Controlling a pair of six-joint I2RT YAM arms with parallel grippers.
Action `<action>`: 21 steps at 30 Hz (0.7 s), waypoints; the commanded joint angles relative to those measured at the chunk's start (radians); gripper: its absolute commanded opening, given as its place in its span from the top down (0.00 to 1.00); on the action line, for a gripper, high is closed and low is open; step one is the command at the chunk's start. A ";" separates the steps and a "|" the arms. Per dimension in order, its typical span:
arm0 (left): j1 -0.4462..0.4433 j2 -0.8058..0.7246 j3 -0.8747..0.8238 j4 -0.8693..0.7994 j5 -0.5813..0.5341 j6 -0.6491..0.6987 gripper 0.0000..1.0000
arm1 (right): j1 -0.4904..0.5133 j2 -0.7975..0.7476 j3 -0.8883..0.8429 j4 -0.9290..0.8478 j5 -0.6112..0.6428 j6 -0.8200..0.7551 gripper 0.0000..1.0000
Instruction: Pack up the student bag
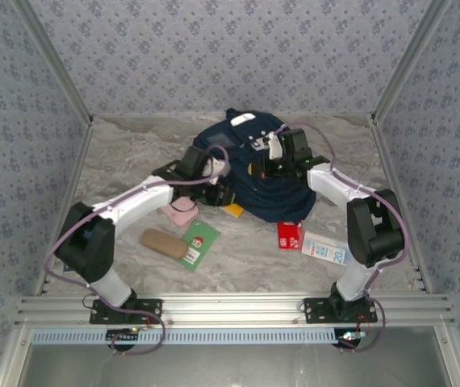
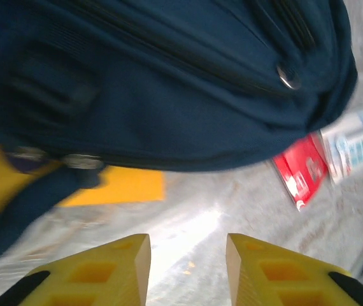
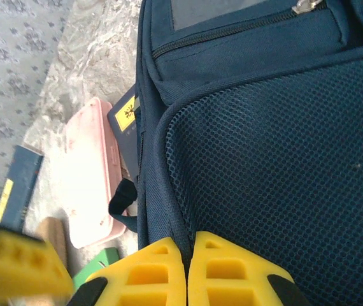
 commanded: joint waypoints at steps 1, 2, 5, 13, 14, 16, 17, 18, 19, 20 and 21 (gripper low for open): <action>0.026 -0.012 0.006 -0.059 -0.067 0.009 0.60 | -0.012 -0.027 0.055 -0.107 0.028 -0.084 1.00; 0.027 -0.006 0.005 -0.064 -0.068 0.013 0.59 | -0.014 -0.027 0.056 -0.107 0.027 -0.084 1.00; 0.027 0.021 -0.028 -0.026 -0.040 -0.008 0.53 | -0.013 -0.022 0.054 -0.095 0.011 -0.076 1.00; 0.015 0.047 -0.152 0.221 -0.052 -0.091 0.49 | -0.033 0.014 0.045 0.014 -0.050 0.057 1.00; 0.011 0.051 -0.160 0.243 -0.059 -0.090 0.49 | -0.034 0.017 0.044 0.020 -0.054 0.066 1.00; 0.000 0.058 -0.181 0.301 -0.073 -0.086 0.49 | -0.037 0.023 0.043 0.031 -0.060 0.079 1.00; -0.004 0.062 -0.187 0.317 -0.084 -0.083 0.49 | -0.036 0.025 0.041 0.034 -0.063 0.084 1.00; -0.007 0.068 -0.189 0.335 -0.091 -0.080 0.50 | -0.036 0.026 0.043 0.036 -0.066 0.087 1.00; -0.009 0.075 -0.191 0.354 -0.095 -0.077 0.49 | -0.036 0.029 0.041 0.039 -0.068 0.090 1.00; -0.009 0.080 -0.192 0.368 -0.096 -0.075 0.50 | -0.036 0.030 0.041 0.041 -0.068 0.094 1.00; -0.010 0.088 -0.191 0.381 -0.100 -0.074 0.50 | -0.037 0.031 0.040 0.042 -0.072 0.095 1.00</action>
